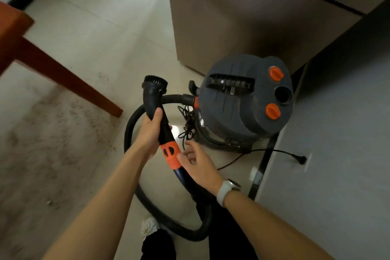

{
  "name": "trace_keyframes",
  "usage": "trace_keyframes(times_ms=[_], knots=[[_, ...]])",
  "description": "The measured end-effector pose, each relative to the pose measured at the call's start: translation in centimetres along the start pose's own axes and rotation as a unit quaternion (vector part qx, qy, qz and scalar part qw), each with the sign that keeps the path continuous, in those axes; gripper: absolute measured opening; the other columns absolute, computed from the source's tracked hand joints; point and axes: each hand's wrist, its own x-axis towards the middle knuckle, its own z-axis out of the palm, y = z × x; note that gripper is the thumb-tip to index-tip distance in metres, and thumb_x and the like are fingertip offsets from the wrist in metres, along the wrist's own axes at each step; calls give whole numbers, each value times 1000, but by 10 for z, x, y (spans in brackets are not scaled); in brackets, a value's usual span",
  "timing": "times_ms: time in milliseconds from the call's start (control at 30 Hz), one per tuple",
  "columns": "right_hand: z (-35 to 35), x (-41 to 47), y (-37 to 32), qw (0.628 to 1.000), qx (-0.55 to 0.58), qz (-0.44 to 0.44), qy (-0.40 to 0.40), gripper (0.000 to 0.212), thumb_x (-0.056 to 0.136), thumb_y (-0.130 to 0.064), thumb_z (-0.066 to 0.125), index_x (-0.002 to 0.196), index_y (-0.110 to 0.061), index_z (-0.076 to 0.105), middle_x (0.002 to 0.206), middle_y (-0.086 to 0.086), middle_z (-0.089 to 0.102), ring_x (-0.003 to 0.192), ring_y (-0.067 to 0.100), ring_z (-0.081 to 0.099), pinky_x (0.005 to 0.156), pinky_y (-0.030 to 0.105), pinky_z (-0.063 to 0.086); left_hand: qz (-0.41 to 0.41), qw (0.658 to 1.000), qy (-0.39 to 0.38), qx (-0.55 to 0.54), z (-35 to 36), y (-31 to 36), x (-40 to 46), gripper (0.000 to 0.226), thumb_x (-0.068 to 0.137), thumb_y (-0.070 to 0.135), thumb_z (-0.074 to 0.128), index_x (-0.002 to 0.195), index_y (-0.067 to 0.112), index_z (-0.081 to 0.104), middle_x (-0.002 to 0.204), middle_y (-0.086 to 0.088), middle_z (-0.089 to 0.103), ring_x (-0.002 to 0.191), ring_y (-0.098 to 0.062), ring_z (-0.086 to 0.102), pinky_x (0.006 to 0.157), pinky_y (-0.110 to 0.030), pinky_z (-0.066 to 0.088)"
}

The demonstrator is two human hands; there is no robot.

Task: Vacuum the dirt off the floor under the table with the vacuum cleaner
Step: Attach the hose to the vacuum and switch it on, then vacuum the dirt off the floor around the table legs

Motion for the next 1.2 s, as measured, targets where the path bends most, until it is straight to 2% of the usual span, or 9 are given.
trace_keyframes(times_ms=[167,333,467,533,633,833,1067,1133,1200], knots=[[104,-44,-19,973,-227,-19,-26,60,82,-50,63,131,-27,39,123,-7,55,107,17,56,86,32,44,-5,994,24,-104,-127,-24,-37,46,97,29,50,136,8,37,98,-11,54,80,-22,59,81,-44,50],[204,-93,-26,956,-290,-42,30,39,91,-45,53,117,-18,46,108,2,62,98,25,60,76,33,42,-4,982,63,-178,-233,-47,-76,50,95,28,53,137,8,34,111,-14,56,89,-27,63,77,-44,53],[234,-118,-48,952,-291,-83,36,36,90,-43,55,112,-15,46,99,4,63,89,27,61,68,33,41,9,979,27,-201,-284,-53,-106,48,98,24,49,141,10,33,118,-12,55,102,-29,60,74,-38,54],[244,-131,-62,962,-257,-84,32,35,90,-41,57,111,-15,45,93,4,62,82,26,60,65,31,37,25,982,2,-188,-297,-52,-122,42,100,20,45,139,10,36,111,-9,57,97,-23,60,73,-36,53],[268,-151,-75,982,-166,-83,32,31,88,-38,60,104,-16,45,85,4,60,74,26,59,67,39,48,60,990,-11,-130,-315,-55,-152,40,101,23,43,139,10,39,113,-6,60,97,-19,62,79,-35,52],[323,-192,-82,997,26,-70,22,20,89,-24,61,95,-13,46,75,8,53,54,18,52,52,29,46,87,995,51,-28,-374,-114,-223,36,101,29,41,134,14,44,120,-4,59,105,-17,60,83,-30,49],[418,-231,-72,964,260,4,60,12,93,-15,56,96,-9,46,59,5,50,47,19,53,59,36,51,35,997,-7,63,-459,-216,-278,26,102,28,36,120,17,51,104,1,60,97,-13,58,84,-24,48],[454,-231,-72,951,303,21,60,11,93,-14,55,94,-9,45,60,5,48,48,20,51,56,33,51,34,992,-34,118,-490,-243,-280,27,102,33,34,107,19,56,95,3,60,88,-10,57,76,-18,45],[493,-225,-71,943,328,35,48,11,94,-14,54,91,-10,45,61,5,47,50,20,49,58,35,50,44,983,-42,173,-525,-267,-275,36,100,40,31,88,19,57,83,-1,59,80,-13,56,76,-28,44]])
